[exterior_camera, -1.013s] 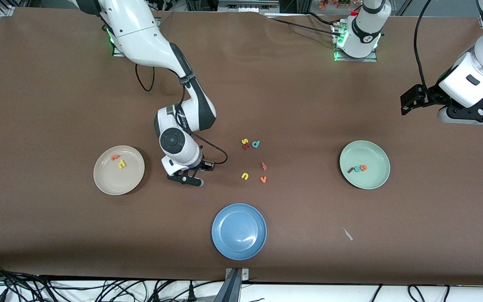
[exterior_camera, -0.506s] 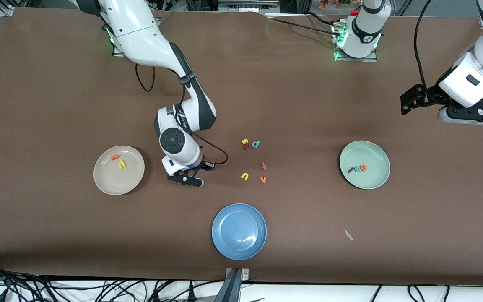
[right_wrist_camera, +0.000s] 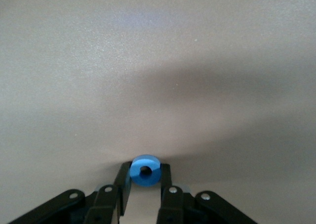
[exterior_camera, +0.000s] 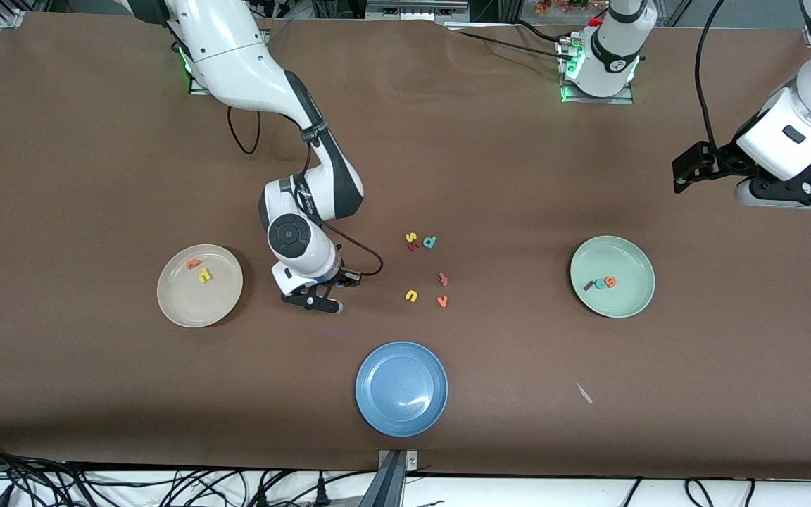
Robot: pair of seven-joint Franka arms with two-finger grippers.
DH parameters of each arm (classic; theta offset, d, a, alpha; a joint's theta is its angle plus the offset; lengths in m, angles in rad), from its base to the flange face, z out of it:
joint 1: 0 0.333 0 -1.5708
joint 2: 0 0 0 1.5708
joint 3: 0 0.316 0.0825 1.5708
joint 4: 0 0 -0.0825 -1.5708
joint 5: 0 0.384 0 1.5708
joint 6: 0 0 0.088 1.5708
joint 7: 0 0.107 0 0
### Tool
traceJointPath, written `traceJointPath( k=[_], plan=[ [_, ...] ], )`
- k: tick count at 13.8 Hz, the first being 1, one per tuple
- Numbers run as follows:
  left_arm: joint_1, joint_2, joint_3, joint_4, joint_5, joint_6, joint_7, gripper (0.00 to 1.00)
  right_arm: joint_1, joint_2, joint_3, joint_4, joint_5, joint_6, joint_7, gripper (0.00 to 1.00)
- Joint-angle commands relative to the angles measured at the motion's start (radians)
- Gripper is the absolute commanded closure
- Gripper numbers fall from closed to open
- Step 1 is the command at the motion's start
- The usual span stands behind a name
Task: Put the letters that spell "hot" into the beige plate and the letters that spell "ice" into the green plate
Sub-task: 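Carry the blue ring to the cream plate and open the right gripper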
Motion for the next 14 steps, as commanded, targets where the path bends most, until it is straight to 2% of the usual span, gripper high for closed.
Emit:
traceJointPath(
  k=[1, 3, 8, 12, 14],
  plan=[
    [0.004, 0.008, 0.001, 0.026, -0.012, -0.018, 0.022, 0.0, -0.023, -0.022, -0.023, 0.06, 0.024, -0.141, -0.063, 0.79],
    [0.004, 0.008, 0.001, 0.026, -0.012, -0.018, 0.022, 0.0, -0.055, -0.028, -0.053, 0.123, 0.018, -0.286, -0.123, 0.8],
    [0.004, 0.008, 0.001, 0.026, -0.012, -0.018, 0.022, 0.0, -0.055, -0.097, -0.223, 0.116, 0.024, -0.449, -0.382, 0.8],
    [0.004, 0.008, 0.001, 0.026, -0.012, -0.018, 0.022, 0.0, -0.062, -0.146, -0.326, 0.009, 0.032, -0.46, -0.606, 0.8],
    [0.006, 0.008, 0.001, 0.026, -0.012, -0.018, 0.022, 0.0, -0.063, -0.163, -0.368, -0.077, 0.053, -0.412, -0.716, 0.8]
  ],
)
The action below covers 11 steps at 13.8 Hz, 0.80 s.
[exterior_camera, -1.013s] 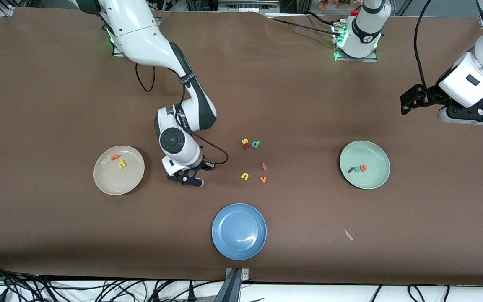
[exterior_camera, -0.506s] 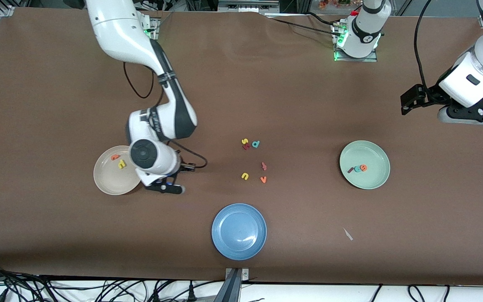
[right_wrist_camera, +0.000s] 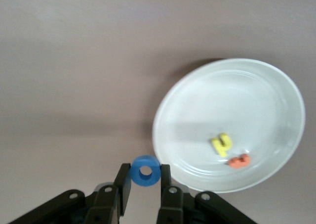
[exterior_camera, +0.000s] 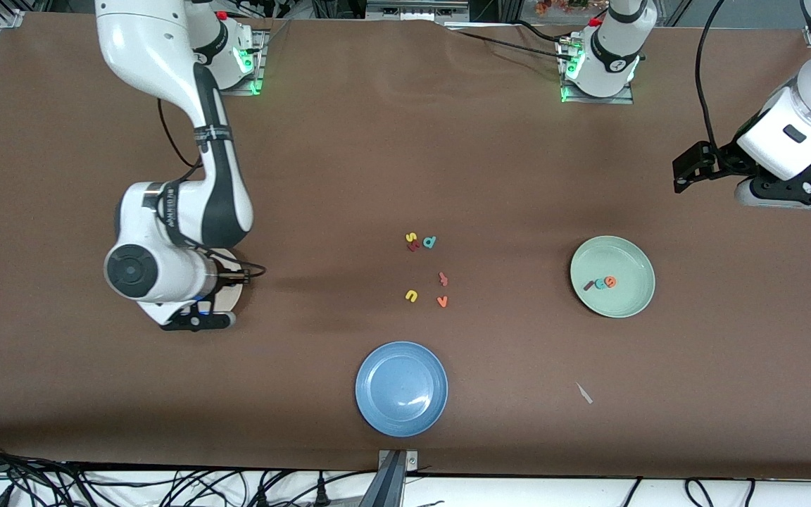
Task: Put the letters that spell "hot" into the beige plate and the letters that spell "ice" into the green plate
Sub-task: 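Carry the blue ring to the cream plate and open the right gripper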
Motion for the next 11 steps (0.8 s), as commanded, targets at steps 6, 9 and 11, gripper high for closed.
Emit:
traceJointPath(
  k=[6, 9, 11],
  plan=[
    [0.004, 0.008, 0.001, 0.024, -0.012, -0.023, 0.021, 0.0, 0.009, -0.088, -0.062, -0.338, 0.149, 0.264, -0.297, 0.43],
    [0.004, 0.008, 0.001, 0.024, -0.012, -0.023, 0.021, 0.0, 0.009, -0.099, -0.078, -0.288, 0.15, 0.212, -0.227, 0.0],
    [0.006, 0.008, 0.001, 0.024, -0.012, -0.023, 0.021, 0.0, 0.004, -0.097, -0.08, -0.223, 0.149, 0.131, -0.161, 0.0]
  ],
)
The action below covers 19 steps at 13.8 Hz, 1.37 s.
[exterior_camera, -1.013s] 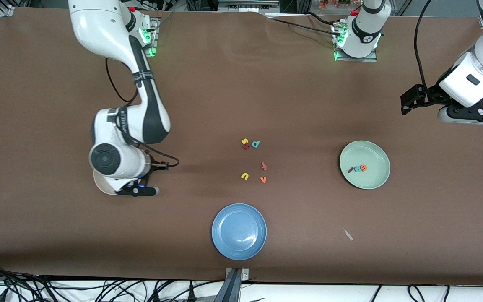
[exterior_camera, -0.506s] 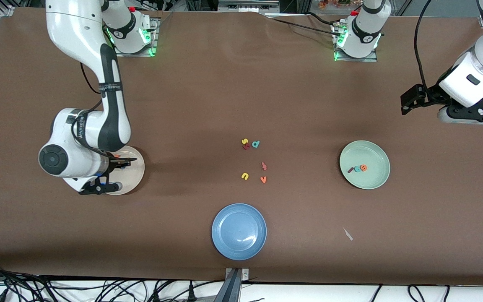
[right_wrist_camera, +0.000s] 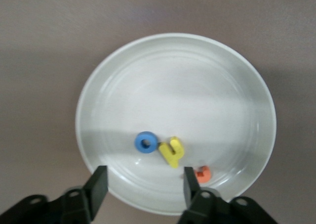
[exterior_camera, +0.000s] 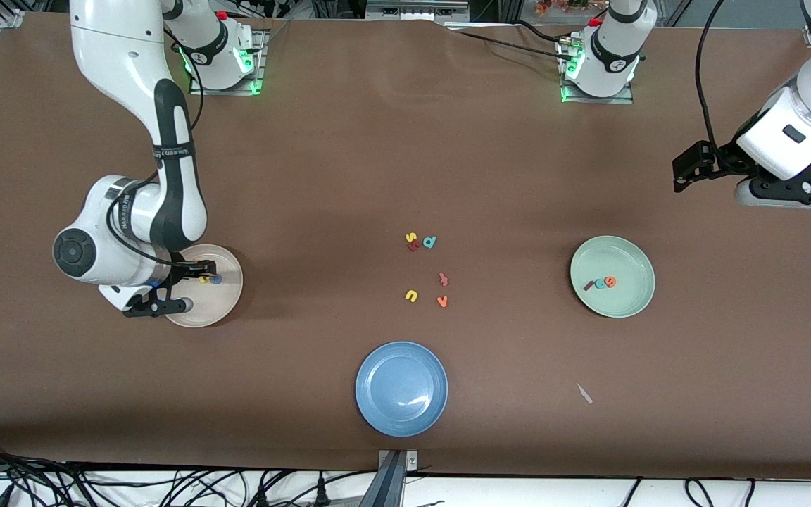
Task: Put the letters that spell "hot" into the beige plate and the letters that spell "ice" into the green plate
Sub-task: 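Carry the blue ring to the cream plate and open the right gripper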
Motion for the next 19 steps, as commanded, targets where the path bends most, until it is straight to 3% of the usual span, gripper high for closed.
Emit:
traceJointPath(
  k=[1, 5, 10, 12, 13, 14, 16, 17, 19],
  plan=[
    [0.006, 0.008, 0.001, 0.024, -0.012, -0.018, 0.021, 0.0, 0.008, -0.03, -0.012, 0.054, 0.009, -0.079, 0.07, 0.0],
    [0.004, 0.008, 0.001, 0.024, -0.012, -0.018, 0.021, 0.0, 0.018, -0.033, -0.026, 0.075, 0.003, -0.102, 0.087, 0.0],
    [0.004, 0.008, 0.001, 0.024, -0.012, -0.018, 0.021, 0.0, 0.015, -0.025, -0.056, 0.241, -0.037, -0.297, 0.236, 0.0],
    [0.004, 0.008, 0.001, 0.024, -0.012, -0.018, 0.021, 0.0, -0.033, -0.042, -0.05, 0.258, -0.038, -0.343, 0.256, 0.0],
    [0.004, 0.008, 0.001, 0.024, -0.012, -0.018, 0.021, 0.0, -0.085, -0.094, 0.0, 0.257, -0.05, -0.345, 0.258, 0.0],
    [0.004, 0.008, 0.002, 0.024, -0.012, -0.018, 0.021, 0.0, -0.185, -0.162, 0.122, 0.247, -0.12, -0.336, 0.259, 0.0],
    [0.004, 0.008, 0.001, 0.024, -0.012, -0.018, 0.021, 0.0, -0.396, -0.233, 0.396, 0.246, -0.367, -0.327, 0.262, 0.0],
    [0.004, 0.008, 0.001, 0.024, -0.012, -0.018, 0.021, 0.0, -0.45, -0.264, 0.469, 0.241, -0.441, -0.327, 0.261, 0.0],
    [0.004, 0.008, 0.001, 0.024, -0.012, -0.018, 0.021, 0.0, -0.5, -0.359, 0.496, 0.17, -0.457, -0.273, 0.258, 0.0]
  ],
)
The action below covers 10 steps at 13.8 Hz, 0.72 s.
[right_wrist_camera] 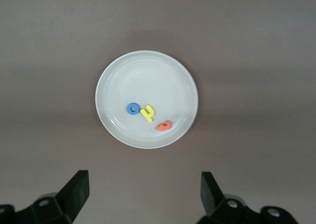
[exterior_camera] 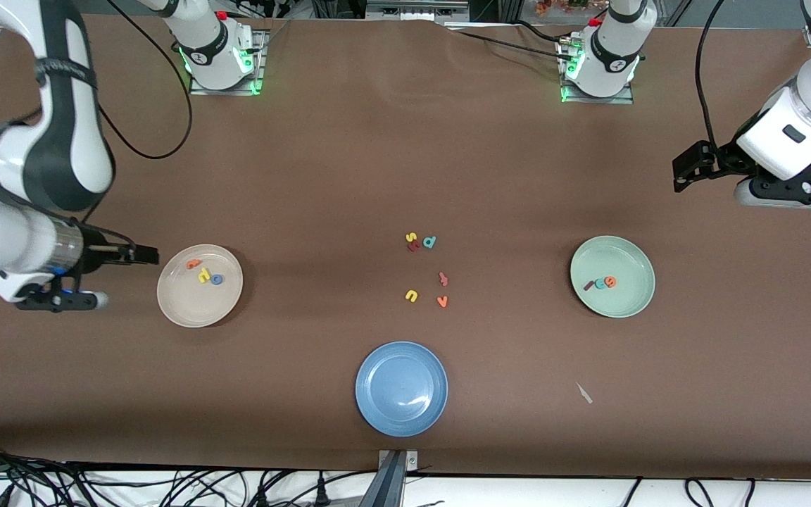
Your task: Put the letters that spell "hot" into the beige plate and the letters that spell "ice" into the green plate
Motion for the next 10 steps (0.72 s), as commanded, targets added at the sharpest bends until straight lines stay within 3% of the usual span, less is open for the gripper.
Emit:
traceJointPath(
  k=[1, 3, 6, 10],
  plan=[
    [0.004, 0.008, 0.001, 0.024, -0.012, -0.018, 0.021, 0.0, -0.054, -0.157, 0.059, -0.139, -0.043, 0.054, 0.007, 0.0],
    [0.004, 0.008, 0.001, 0.024, -0.012, -0.018, 0.021, 0.0, -0.07, -0.253, 0.073, -0.185, -0.051, 0.016, 0.008, 0.0],
    [0.004, 0.008, 0.001, 0.024, -0.012, -0.018, 0.021, 0.0, -0.198, -0.324, 0.199, -0.203, -0.091, -0.093, -0.001, 0.0],
    [0.004, 0.008, 0.001, 0.024, -0.012, -0.018, 0.021, 0.0, -0.192, -0.341, 0.2, -0.182, -0.085, -0.198, 0.001, 0.0]
  ],
)
